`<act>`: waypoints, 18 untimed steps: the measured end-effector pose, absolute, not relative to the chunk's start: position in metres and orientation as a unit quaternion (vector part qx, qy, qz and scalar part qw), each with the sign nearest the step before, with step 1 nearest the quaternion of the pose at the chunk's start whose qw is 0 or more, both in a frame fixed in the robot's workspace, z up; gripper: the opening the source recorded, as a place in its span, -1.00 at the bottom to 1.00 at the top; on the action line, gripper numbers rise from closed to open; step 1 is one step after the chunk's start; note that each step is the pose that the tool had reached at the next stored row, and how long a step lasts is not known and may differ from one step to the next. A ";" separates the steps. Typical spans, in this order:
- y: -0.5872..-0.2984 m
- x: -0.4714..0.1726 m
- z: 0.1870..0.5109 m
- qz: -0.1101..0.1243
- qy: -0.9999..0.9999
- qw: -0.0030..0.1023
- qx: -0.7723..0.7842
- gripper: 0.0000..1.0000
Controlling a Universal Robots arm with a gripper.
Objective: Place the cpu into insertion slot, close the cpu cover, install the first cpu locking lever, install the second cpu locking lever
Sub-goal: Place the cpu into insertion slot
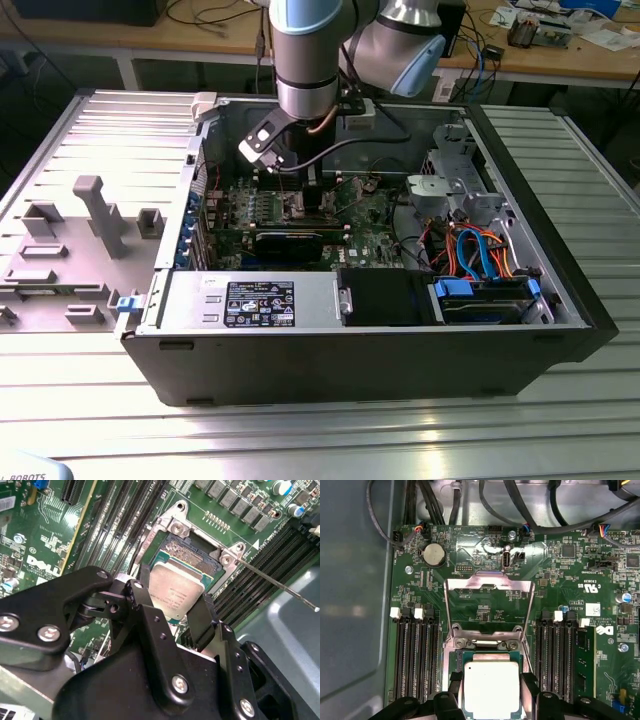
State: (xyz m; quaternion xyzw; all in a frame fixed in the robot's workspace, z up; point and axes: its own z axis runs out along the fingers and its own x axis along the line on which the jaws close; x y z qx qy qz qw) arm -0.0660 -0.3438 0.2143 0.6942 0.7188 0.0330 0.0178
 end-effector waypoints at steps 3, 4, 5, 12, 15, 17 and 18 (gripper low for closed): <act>-0.344 -0.066 0.213 0.033 0.719 0.018 0.694 0.08; -0.344 -0.066 0.212 0.033 0.719 0.018 0.694 0.08; -0.344 -0.066 0.212 0.033 0.719 0.018 0.694 0.08; -0.344 -0.066 0.211 0.033 0.719 0.018 0.694 0.08; -0.344 -0.067 0.210 0.033 0.718 0.018 0.695 0.08; -0.344 -0.069 0.210 0.033 0.714 0.018 0.699 0.08; -0.344 -0.069 0.209 0.033 0.713 0.018 0.700 0.08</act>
